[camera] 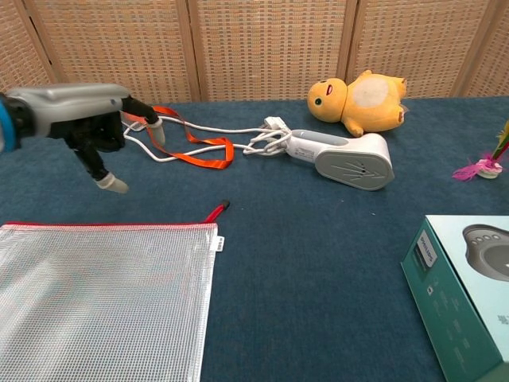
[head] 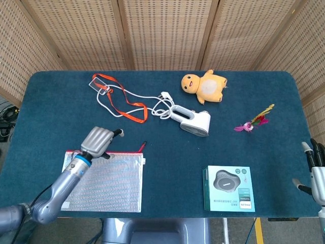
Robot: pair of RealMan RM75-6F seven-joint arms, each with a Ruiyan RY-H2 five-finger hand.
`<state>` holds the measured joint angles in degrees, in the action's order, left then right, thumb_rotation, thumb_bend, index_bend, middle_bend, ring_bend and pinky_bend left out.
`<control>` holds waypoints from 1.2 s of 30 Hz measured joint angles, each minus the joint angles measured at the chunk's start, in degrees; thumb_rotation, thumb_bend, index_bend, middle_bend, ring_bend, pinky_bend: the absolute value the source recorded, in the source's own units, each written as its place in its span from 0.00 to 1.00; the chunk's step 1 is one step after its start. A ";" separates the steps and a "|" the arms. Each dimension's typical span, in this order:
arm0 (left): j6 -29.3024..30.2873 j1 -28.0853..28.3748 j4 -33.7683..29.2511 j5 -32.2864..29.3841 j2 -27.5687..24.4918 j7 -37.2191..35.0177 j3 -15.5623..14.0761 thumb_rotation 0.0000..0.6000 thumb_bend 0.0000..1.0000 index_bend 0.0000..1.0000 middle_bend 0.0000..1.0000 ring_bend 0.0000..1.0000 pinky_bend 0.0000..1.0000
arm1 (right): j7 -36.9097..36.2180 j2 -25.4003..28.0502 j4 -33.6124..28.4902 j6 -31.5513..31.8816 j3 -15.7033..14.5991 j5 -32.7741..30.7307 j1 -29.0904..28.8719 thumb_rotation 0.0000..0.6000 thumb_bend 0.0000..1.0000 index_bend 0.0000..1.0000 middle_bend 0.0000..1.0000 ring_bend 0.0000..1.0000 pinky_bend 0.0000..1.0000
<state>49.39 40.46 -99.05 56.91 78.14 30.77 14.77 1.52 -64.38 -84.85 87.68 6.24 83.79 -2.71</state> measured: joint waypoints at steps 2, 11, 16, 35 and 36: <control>-1.35 3.13 2.47 -5.29 2.56 1.54 0.49 1.00 0.29 0.36 0.98 0.91 0.98 | 0.28 -0.31 0.50 -0.89 0.17 -0.76 -0.30 1.00 0.00 0.00 0.00 0.00 0.00; -3.26 14.50 9.96 -26.38 10.28 7.88 0.78 1.00 0.36 0.40 0.98 0.91 0.98 | 0.88 -1.16 1.83 -3.26 0.57 -2.50 -1.36 1.00 0.00 0.00 0.00 0.00 0.00; -3.30 19.65 12.26 -36.59 12.44 10.79 -0.07 1.00 0.36 0.40 0.98 0.91 0.98 | 0.66 -1.08 1.74 -3.27 0.50 -2.44 -1.38 1.00 0.00 0.00 0.00 0.00 0.00; -5.43 27.20 22.95 -47.36 19.37 10.00 -3.74 1.00 0.36 0.42 0.98 0.91 0.98 | -0.39 -0.90 2.26 -4.14 0.55 -3.21 -1.58 1.00 0.00 0.00 0.00 0.00 0.00; -5.40 27.22 22.99 -47.35 19.34 9.87 -3.80 1.00 0.36 0.42 0.98 0.91 0.98 | -0.40 -0.91 2.31 -4.22 0.56 -3.27 -1.61 1.00 0.00 0.00 0.00 0.00 0.00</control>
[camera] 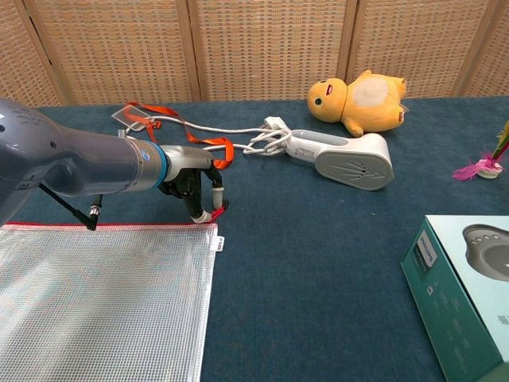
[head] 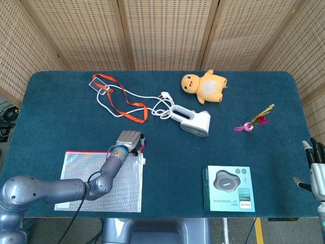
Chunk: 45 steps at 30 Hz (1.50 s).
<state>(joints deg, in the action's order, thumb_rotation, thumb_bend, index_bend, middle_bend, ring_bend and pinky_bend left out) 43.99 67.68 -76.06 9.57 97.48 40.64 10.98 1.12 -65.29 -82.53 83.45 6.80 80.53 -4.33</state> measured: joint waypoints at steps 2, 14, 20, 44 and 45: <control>0.18 0.04 -0.13 0.02 -0.16 -0.40 -0.06 1.00 0.36 0.43 0.98 0.91 0.98 | -0.02 -0.01 0.08 -0.16 0.01 -0.13 -0.05 1.00 0.00 0.00 0.00 0.00 0.00; 4.48 1.54 -2.11 -2.66 0.02 0.93 -0.62 1.00 0.36 0.43 0.98 0.91 0.98 | 0.03 0.02 0.03 -0.35 -0.13 -0.16 -0.13 1.00 0.00 0.00 0.00 0.00 0.00; 5.50 2.26 -2.18 -6.35 0.40 2.75 -0.62 1.00 0.37 0.43 0.98 0.91 0.98 | -0.13 0.12 -0.05 -0.44 -0.17 -0.19 -0.14 1.00 0.00 0.00 0.00 0.00 0.00; 4.38 3.33 2.94 -4.36 5.14 2.78 1.58 1.00 0.37 0.44 0.98 0.91 0.98 | -1.05 0.45 -0.10 -1.07 -0.42 -0.25 -0.26 1.00 0.00 0.00 0.00 0.00 0.00; 4.29 3.26 3.02 -4.35 5.21 2.76 1.57 1.00 0.37 0.44 0.98 0.91 0.98 | -1.08 0.46 -0.11 -1.09 -0.43 -0.23 -0.27 1.00 0.00 0.00 0.00 0.00 0.00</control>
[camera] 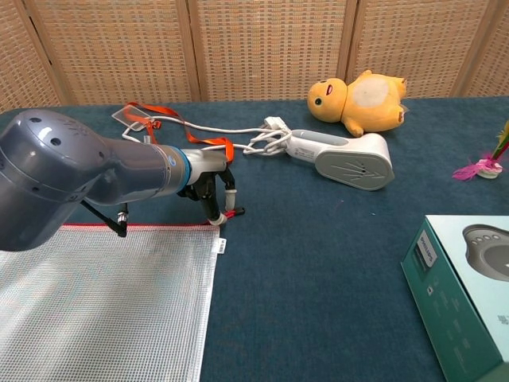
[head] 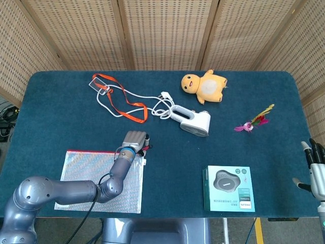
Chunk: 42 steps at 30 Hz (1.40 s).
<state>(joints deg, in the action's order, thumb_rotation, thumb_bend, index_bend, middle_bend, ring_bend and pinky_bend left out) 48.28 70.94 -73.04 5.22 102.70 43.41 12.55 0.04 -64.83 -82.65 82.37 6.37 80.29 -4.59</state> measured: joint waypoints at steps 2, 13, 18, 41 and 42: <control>-0.28 -0.07 0.17 -0.04 0.14 0.15 -0.12 1.00 0.37 0.44 0.98 0.91 0.98 | -0.03 0.00 -0.01 -0.04 -0.03 0.01 -0.01 1.00 0.00 0.00 0.00 0.00 0.00; -1.16 -0.51 1.58 1.22 1.22 -0.01 -0.36 1.00 0.42 0.59 0.98 0.91 0.98 | -0.62 0.15 -0.10 -0.41 -0.14 0.02 -0.11 1.00 0.00 0.00 0.00 0.00 0.00; -1.04 -0.35 1.04 0.68 1.08 0.73 -0.38 1.00 0.47 0.61 0.98 0.91 0.98 | -0.92 0.19 -0.09 -0.44 -0.17 0.06 -0.12 1.00 0.00 0.00 0.00 0.00 0.00; -0.93 -5.89 -6.02 17.65 -6.15 -11.31 2.76 1.00 0.90 0.92 0.98 0.91 0.98 | -0.42 0.97 -1.50 -2.57 -0.09 0.98 -1.99 1.00 0.00 0.02 0.00 0.00 0.00; -1.10 -6.41 -6.32 19.32 -6.58 -12.69 3.00 1.00 0.91 0.92 0.99 0.91 0.98 | -0.51 1.39 -1.82 -3.29 0.15 0.98 -2.57 1.00 0.00 0.03 0.00 0.00 0.00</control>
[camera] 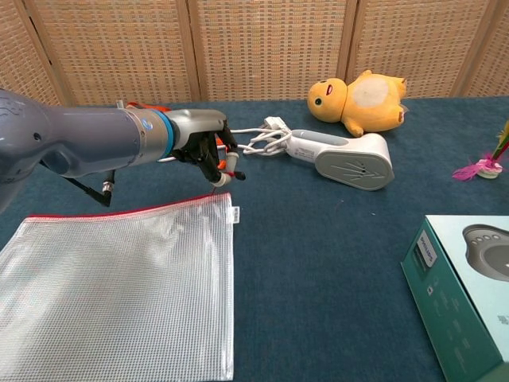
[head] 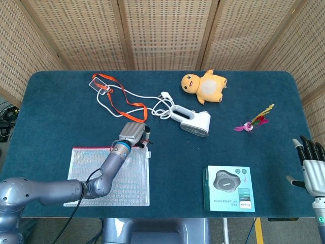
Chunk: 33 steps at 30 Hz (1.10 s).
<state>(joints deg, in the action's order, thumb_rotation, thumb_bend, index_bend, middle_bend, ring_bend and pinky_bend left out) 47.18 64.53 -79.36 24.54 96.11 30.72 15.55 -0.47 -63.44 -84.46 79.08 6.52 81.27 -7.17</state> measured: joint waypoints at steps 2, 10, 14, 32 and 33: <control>-0.46 -1.20 -0.62 3.87 -0.94 -3.31 0.58 1.00 0.93 0.93 0.99 0.91 0.98 | -0.55 1.29 -0.96 -2.12 0.63 0.08 -1.66 1.00 0.00 0.06 0.02 0.00 0.00; -2.59 -4.77 -2.04 15.50 -3.61 -14.39 2.71 1.00 0.97 0.93 0.99 0.91 0.98 | -12.82 6.81 -4.44 -14.29 1.85 2.11 -9.54 1.00 0.00 0.13 0.45 0.39 0.44; -3.04 -5.88 -2.42 19.67 -4.70 -19.03 3.96 1.00 0.97 0.93 0.99 0.91 0.98 | -22.86 8.56 -5.56 -23.56 2.41 2.47 -14.90 1.00 0.00 0.14 0.59 0.58 0.68; -1.18 -4.77 -1.50 20.88 -4.12 -23.35 6.77 1.00 0.98 0.93 0.99 0.91 0.98 | -43.13 3.64 -8.72 -56.33 6.96 -11.85 -36.69 1.00 0.00 0.21 0.75 0.77 0.95; -1.22 -4.67 -1.42 20.70 -4.05 -23.54 6.88 1.00 0.98 0.93 0.99 0.91 0.98 | -43.20 3.08 -8.61 -56.74 7.11 -12.86 -37.06 1.00 0.00 0.21 0.75 0.77 0.96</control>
<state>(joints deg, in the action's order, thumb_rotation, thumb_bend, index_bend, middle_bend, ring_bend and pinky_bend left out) 45.96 59.85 -80.78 45.25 92.06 7.18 22.43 -43.67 -60.36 -93.07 22.34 13.63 68.41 -44.23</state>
